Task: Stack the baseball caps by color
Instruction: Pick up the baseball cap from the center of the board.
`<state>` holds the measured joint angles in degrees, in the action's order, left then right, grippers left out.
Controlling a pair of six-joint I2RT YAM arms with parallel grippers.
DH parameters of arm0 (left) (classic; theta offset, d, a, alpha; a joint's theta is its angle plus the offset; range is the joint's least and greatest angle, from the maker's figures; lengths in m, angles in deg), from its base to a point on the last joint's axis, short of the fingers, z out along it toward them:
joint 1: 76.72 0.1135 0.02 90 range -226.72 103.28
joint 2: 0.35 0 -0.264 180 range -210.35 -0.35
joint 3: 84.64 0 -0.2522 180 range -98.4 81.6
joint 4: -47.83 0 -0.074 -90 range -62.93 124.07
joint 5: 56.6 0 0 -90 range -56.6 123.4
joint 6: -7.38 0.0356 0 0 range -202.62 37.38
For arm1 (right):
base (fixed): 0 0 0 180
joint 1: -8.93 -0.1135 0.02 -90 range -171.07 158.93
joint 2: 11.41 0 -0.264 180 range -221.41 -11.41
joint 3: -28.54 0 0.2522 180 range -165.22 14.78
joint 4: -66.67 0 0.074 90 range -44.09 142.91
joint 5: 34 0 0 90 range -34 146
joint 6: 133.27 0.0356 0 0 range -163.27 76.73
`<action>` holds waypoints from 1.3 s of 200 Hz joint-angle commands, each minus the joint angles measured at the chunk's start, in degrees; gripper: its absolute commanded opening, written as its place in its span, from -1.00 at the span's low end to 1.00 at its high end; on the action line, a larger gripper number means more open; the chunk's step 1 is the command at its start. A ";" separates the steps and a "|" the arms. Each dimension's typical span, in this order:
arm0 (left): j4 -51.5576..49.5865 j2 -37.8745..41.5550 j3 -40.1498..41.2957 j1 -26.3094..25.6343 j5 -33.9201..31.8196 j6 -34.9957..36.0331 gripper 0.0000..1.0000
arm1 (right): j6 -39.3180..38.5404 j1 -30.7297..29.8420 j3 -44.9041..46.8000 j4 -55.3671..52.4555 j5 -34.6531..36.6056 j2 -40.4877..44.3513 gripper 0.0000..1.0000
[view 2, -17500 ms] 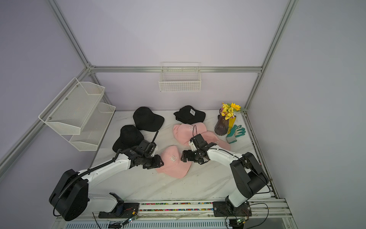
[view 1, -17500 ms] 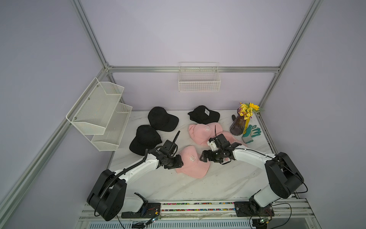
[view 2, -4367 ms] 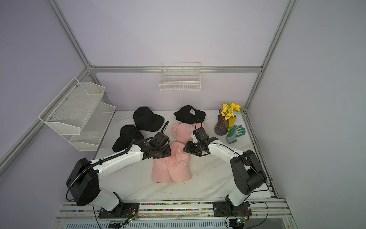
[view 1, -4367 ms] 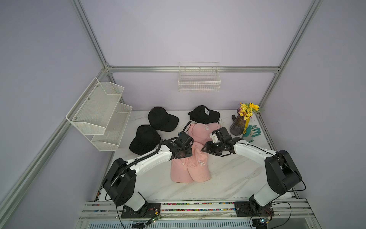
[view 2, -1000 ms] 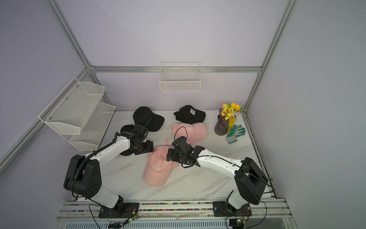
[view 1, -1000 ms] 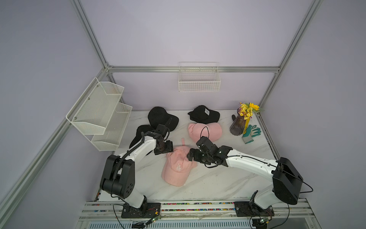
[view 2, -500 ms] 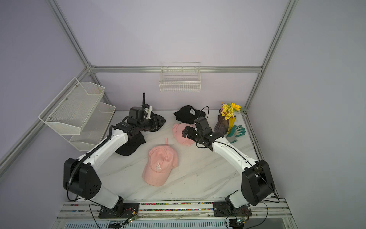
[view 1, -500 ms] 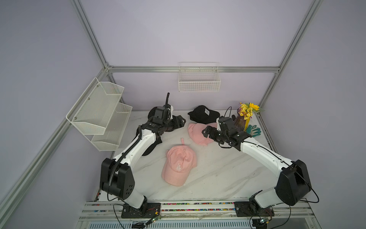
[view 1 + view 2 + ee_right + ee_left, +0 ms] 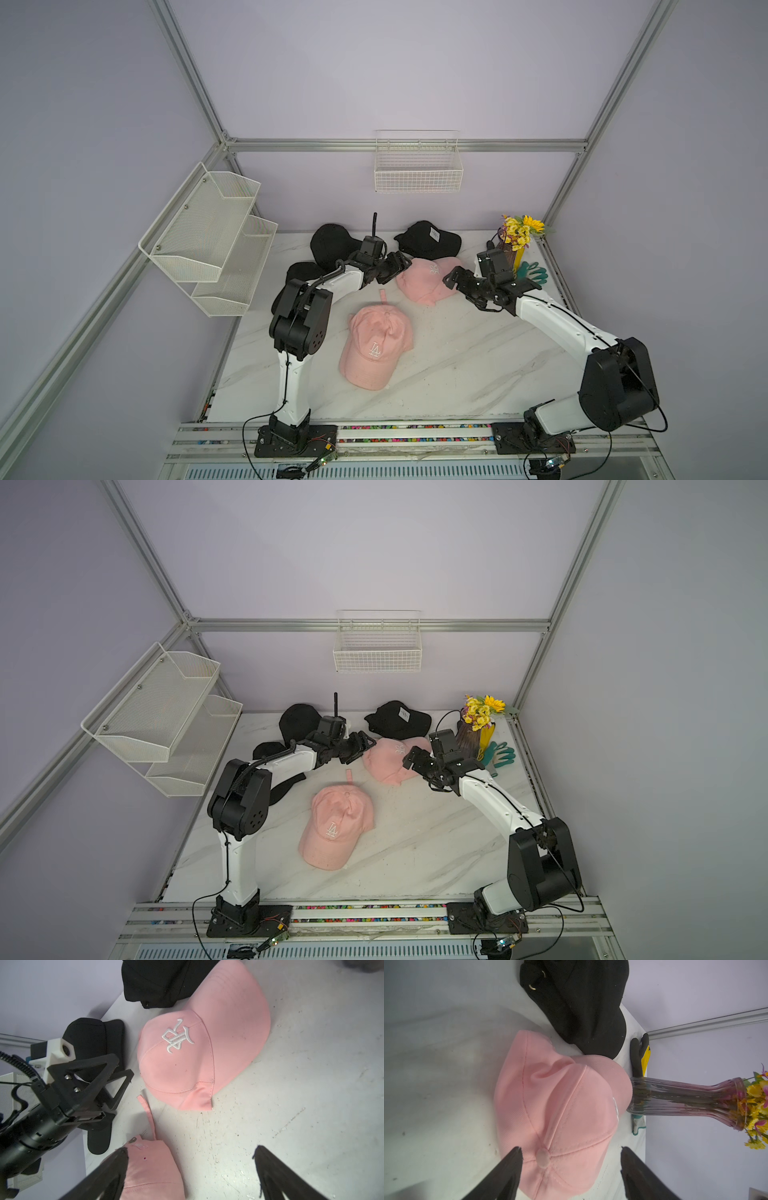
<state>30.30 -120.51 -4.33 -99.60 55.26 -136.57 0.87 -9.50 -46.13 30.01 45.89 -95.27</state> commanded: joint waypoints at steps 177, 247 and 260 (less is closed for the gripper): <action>22.28 -3.35 4.46 4.24 8.63 -9.38 0.31 | 1.68 0.30 2.60 0.88 -2.81 2.59 0.94; 21.31 -6.97 3.58 4.24 9.99 -11.06 0.27 | 2.39 0.30 1.89 0.57 -3.04 3.09 0.94; 22.38 -6.77 4.68 4.20 10.20 -11.38 0.28 | 2.37 0.30 1.82 0.57 -3.10 3.24 0.94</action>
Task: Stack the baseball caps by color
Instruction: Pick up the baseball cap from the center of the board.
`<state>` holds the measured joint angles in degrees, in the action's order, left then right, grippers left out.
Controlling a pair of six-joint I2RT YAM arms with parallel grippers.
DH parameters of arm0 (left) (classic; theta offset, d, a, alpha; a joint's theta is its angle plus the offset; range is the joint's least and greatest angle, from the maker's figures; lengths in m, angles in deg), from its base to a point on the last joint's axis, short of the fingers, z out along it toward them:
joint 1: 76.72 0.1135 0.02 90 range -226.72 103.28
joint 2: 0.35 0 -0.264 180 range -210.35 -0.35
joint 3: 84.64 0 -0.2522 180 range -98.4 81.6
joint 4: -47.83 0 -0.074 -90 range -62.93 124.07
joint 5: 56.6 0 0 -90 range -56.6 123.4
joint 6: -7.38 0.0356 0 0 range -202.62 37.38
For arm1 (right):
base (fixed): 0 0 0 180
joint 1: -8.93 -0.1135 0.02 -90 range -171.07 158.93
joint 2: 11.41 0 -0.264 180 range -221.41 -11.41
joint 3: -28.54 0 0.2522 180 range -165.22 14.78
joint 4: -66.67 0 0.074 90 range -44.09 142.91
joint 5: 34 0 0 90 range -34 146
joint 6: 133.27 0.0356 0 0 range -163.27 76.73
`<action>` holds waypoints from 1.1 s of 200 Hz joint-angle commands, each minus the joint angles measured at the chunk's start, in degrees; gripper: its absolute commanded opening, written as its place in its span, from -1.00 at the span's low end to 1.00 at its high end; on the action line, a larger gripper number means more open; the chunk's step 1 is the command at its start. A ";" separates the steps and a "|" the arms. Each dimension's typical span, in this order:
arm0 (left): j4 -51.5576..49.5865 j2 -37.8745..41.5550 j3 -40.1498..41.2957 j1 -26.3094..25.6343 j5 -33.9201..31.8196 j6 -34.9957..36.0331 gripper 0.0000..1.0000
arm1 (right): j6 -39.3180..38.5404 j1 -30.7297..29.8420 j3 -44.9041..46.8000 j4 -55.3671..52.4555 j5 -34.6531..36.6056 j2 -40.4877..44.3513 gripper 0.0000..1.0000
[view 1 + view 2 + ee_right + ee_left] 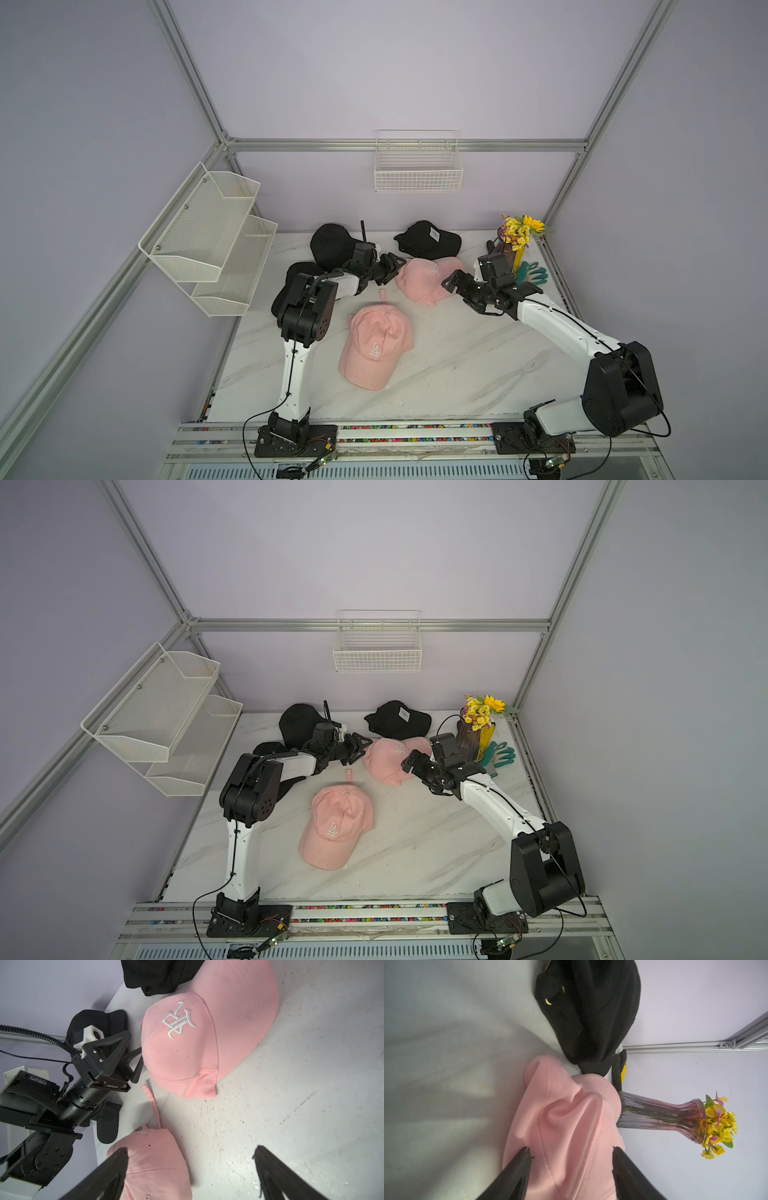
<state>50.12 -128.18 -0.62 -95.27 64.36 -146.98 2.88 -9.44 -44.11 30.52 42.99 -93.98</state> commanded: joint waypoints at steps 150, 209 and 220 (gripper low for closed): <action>0.74 1.25 -1.78 -0.18 7.40 3.05 -1.00 | -1.95 1.03 0.23 -0.80 1.87 3.17 0.94; -21.81 6.20 -10.37 -0.78 16.90 23.86 -1.00 | -17.85 1.30 -5.07 -6.32 0.82 1.88 0.95; -26.29 7.58 -11.40 -1.35 17.74 28.13 -1.00 | -19.84 1.28 -6.01 -7.26 -0.25 1.84 0.95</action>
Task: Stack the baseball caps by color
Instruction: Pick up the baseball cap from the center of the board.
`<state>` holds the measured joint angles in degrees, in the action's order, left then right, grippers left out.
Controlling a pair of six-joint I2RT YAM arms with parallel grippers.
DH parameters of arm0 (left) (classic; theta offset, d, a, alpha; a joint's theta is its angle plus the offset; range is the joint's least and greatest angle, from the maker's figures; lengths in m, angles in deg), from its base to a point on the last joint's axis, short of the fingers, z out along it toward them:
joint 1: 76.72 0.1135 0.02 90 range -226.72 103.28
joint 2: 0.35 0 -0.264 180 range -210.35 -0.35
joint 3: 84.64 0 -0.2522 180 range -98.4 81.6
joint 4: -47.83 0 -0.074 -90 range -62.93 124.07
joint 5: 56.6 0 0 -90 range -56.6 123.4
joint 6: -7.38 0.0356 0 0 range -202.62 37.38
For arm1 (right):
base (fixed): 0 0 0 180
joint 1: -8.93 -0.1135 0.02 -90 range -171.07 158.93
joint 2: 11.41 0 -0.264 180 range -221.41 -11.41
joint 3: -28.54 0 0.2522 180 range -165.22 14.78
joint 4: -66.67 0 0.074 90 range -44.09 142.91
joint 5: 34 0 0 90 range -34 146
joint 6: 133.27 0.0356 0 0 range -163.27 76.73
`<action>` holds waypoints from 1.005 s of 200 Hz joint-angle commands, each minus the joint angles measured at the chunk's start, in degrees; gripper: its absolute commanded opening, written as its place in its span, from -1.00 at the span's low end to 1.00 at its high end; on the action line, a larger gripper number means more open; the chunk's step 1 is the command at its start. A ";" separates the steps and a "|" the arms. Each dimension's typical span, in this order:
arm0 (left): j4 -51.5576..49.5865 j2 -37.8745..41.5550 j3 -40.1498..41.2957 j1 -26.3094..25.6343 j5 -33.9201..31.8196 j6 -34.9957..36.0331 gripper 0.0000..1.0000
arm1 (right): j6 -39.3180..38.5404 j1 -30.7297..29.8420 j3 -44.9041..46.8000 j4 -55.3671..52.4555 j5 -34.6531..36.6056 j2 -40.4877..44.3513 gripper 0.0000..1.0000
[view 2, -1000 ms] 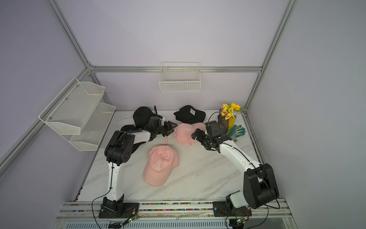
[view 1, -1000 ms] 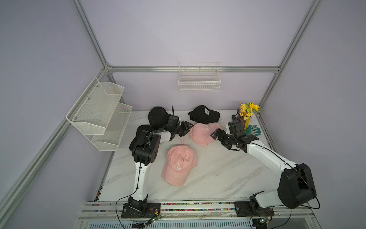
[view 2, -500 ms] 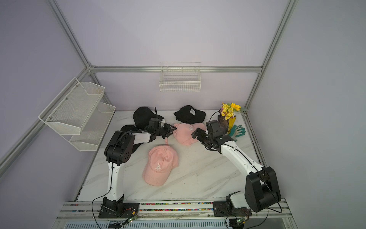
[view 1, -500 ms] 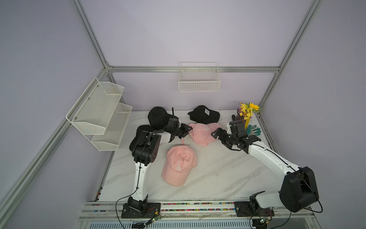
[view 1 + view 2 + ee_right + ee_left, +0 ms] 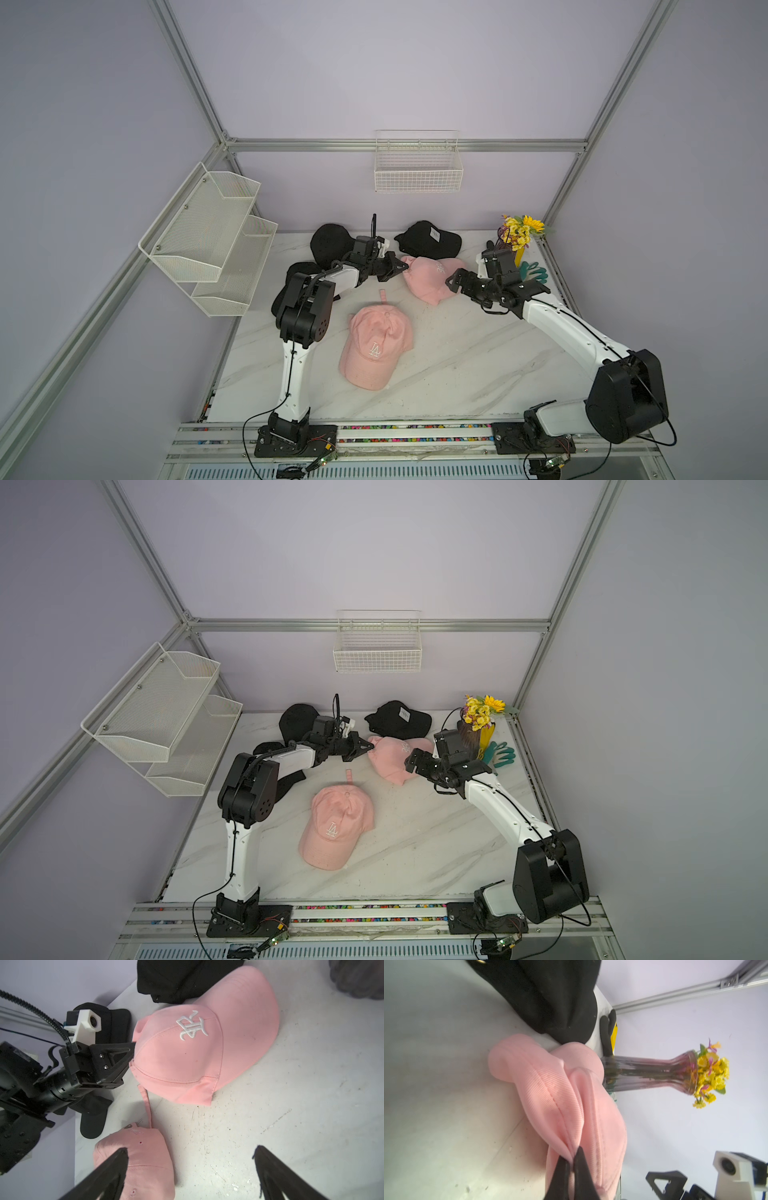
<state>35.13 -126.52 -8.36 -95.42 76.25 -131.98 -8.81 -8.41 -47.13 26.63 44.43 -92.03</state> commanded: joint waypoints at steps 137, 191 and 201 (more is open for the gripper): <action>-34.14 12.17 -19.07 -10.48 1.51 39.35 -1.00 | -12.06 0.21 -5.37 -4.59 -10.76 -0.07 0.80; -35.02 11.91 -21.79 -11.09 2.04 39.11 -1.00 | -11.47 0.27 -2.53 1.93 -15.51 1.70 0.86; -35.70 11.62 -22.55 -11.26 2.09 39.46 -1.00 | -11.57 0.22 -2.53 3.23 -15.83 1.70 0.87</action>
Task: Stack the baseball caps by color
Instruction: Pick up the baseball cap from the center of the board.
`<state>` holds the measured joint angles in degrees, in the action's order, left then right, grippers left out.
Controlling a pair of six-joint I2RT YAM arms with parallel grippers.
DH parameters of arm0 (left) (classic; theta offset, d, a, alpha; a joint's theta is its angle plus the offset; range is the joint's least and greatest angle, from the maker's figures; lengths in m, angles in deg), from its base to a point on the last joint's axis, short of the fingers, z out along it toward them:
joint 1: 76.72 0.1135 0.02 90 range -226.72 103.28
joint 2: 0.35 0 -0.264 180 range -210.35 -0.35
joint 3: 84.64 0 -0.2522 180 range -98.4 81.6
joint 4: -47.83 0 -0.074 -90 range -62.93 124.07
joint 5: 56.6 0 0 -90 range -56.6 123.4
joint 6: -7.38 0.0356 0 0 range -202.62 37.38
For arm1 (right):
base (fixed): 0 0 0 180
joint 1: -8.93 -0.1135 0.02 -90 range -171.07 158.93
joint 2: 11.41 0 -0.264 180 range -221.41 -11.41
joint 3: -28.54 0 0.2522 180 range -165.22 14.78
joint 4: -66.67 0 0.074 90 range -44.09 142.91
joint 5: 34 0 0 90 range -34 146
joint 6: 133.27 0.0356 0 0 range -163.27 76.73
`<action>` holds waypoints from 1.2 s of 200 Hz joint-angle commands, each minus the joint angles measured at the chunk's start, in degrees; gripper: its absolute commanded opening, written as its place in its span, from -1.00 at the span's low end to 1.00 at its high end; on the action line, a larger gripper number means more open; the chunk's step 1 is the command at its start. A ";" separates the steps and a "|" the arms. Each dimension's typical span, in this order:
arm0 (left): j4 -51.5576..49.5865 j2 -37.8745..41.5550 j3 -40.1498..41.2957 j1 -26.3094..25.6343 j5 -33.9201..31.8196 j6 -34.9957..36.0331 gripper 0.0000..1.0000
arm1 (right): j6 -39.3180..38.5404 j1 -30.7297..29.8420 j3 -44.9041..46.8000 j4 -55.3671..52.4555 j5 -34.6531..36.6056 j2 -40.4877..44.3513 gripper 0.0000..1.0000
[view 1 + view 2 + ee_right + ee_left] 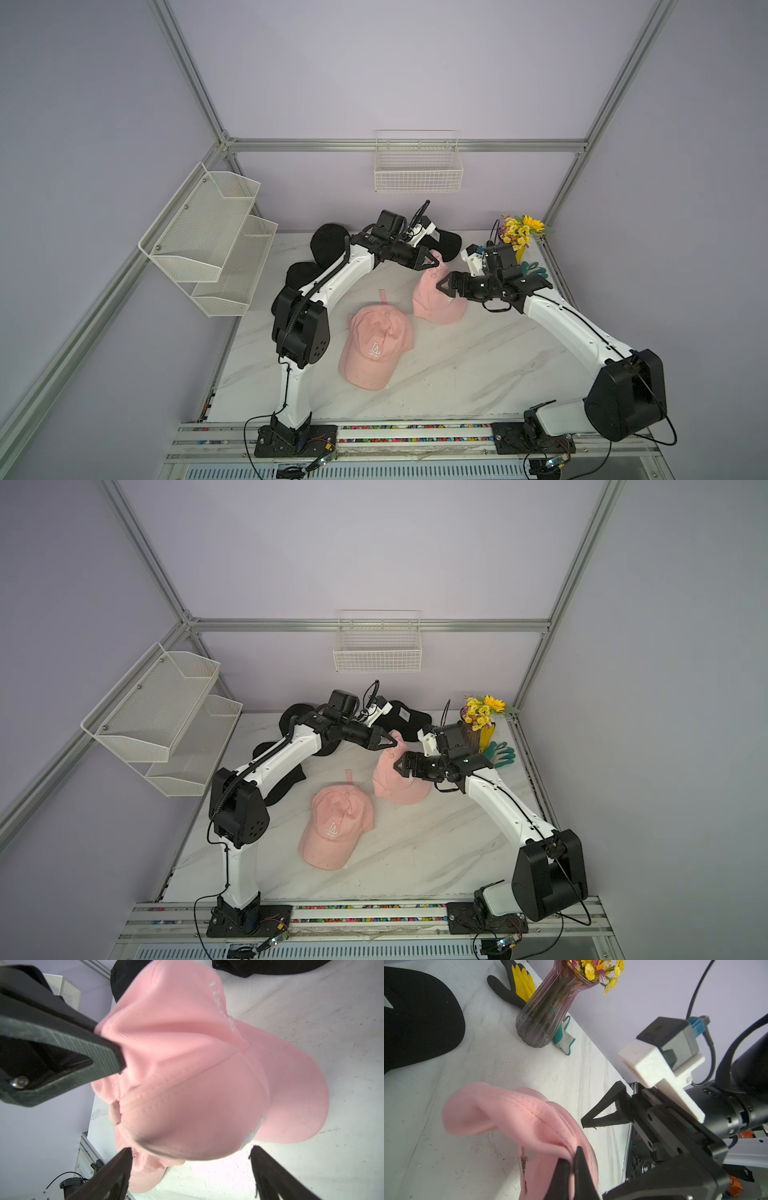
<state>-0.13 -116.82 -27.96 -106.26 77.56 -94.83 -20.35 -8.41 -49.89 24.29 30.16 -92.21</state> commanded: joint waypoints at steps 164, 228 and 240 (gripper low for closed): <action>-1.20 0.70 -6.12 -1.83 0.21 0.83 -1.00 | -2.41 -2.19 -0.63 9.94 4.76 0.09 0.51; -3.13 0.27 -8.86 -1.84 -2.39 -1.76 -1.00 | -2.75 -3.28 -0.14 15.00 2.88 1.20 0.76; -3.11 0.02 -9.46 -1.88 -2.76 -3.13 -1.00 | -2.63 -4.18 -0.20 15.52 3.32 0.19 0.79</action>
<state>-4.54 -117.04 -34.32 -107.95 75.05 -95.11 -22.73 -10.95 -49.01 37.12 34.07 -90.09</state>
